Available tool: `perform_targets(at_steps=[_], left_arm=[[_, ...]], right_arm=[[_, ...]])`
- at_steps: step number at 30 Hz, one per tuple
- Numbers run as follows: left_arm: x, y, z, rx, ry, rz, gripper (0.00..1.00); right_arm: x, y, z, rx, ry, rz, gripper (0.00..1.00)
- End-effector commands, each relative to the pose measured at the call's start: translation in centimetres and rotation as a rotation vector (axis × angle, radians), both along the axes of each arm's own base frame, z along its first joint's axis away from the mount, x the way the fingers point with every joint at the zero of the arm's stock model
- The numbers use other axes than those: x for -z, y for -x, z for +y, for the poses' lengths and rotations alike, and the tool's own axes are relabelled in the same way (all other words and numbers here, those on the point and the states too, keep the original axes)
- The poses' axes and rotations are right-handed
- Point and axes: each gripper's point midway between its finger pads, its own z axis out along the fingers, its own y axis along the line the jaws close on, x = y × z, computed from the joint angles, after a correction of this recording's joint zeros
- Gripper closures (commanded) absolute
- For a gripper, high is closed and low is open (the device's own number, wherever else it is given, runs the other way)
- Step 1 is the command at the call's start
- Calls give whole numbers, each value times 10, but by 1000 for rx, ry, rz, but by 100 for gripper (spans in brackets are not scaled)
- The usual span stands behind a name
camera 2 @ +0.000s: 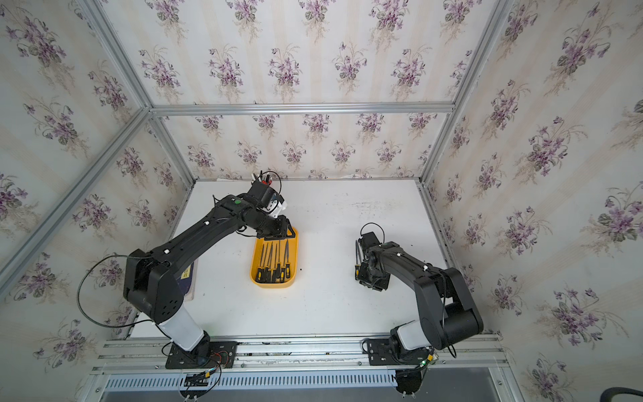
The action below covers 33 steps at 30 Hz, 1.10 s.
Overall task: Put the file tool into the storage box
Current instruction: Pick up the file tool from the center of the board.
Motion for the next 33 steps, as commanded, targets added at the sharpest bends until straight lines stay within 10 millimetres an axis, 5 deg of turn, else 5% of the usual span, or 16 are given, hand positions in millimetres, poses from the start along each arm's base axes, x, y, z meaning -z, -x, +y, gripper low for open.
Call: perform_targets(at_steps=[1,9,22,33], left_arm=[[-2,-1,0,4,-1,-10,52],[1,-1,1,4,-8,-4,52],[3,1,-1,17,1,-2,52],[-45,-14,-42,55,239,-19,50]], right_arm=[[1,-23,-3,-31,34,-73,65],[5,-30,-2,-77,14,-83,73],[-3,-23,7,-108,-54,-96,100],[-82,-16,21,-124,-182,-243,100]])
